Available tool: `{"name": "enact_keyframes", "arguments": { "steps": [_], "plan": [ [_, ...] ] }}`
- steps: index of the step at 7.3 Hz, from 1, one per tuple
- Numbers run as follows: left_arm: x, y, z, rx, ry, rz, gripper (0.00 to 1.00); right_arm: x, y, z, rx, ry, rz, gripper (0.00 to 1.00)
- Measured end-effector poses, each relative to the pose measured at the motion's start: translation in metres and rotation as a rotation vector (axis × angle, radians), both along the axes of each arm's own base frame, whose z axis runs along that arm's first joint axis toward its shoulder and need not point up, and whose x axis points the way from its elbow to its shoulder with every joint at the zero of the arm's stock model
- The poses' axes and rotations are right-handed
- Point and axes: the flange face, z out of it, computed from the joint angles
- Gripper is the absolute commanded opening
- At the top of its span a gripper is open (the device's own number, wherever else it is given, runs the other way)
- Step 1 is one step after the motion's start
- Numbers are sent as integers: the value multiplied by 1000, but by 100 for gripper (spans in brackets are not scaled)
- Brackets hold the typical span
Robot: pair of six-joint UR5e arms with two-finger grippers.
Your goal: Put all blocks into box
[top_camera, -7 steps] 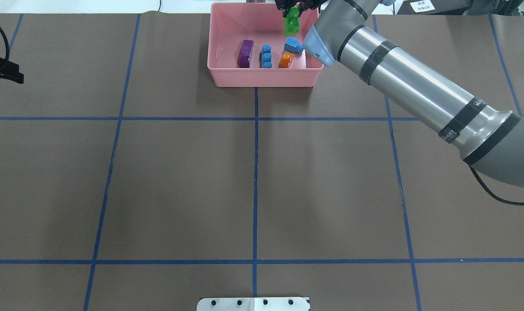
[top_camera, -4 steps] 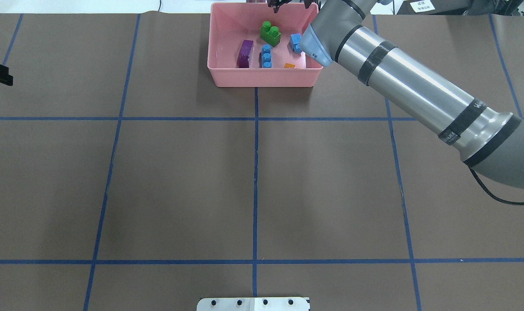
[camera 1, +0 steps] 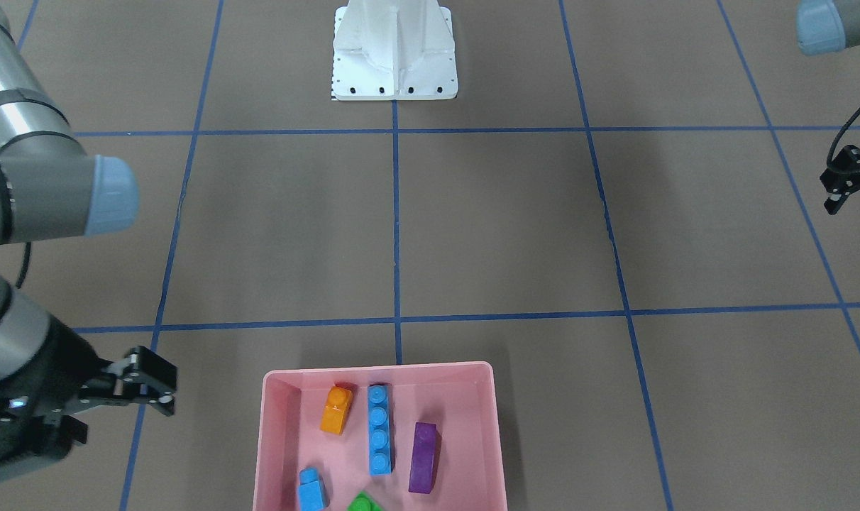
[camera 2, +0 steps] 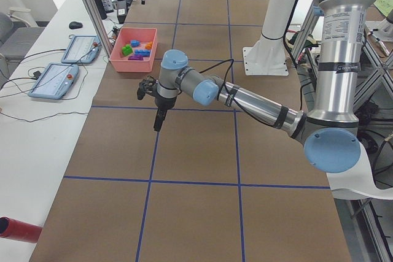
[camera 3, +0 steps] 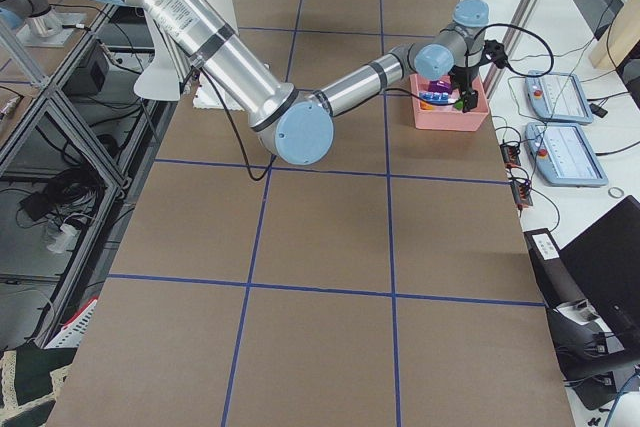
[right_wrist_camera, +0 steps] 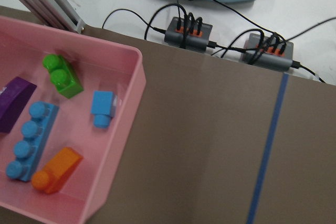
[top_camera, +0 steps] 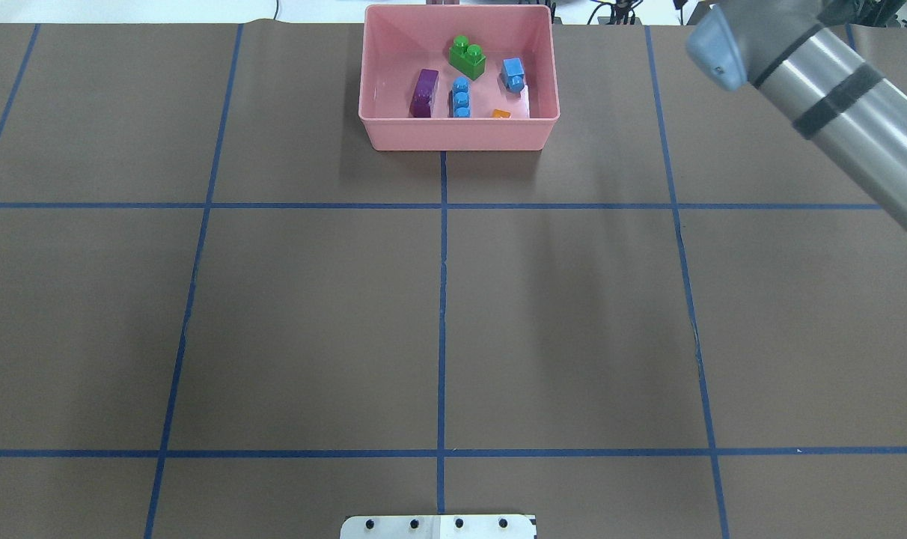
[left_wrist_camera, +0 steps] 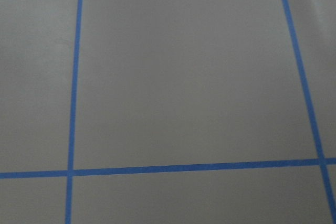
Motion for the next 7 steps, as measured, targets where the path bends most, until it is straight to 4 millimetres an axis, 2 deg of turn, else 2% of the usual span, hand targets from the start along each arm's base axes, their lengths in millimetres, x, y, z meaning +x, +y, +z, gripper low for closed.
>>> {"name": "enact_keyframes", "arguments": {
  "steps": [2, 4, 5, 6, 7],
  "plan": [
    [-27, 22, 47, -7, -26, 107, 100, 92, 21, 87, -56, 52, -47, 100],
    [-48, 43, 86, -75, 31, 125, 100, 168, 64, 184, -47, 91, -124, 100],
    [-59, 57, 108, -100, 42, 138, 100, 199, 92, 229, -59, 90, -145, 100],
    [-70, 70, 129, -100, 38, 176, 100, 223, 130, 273, -78, 86, -159, 100],
    [-85, 80, 152, -105, 40, 203, 100, 238, 172, 313, -93, 91, -175, 100]
  ]
}}
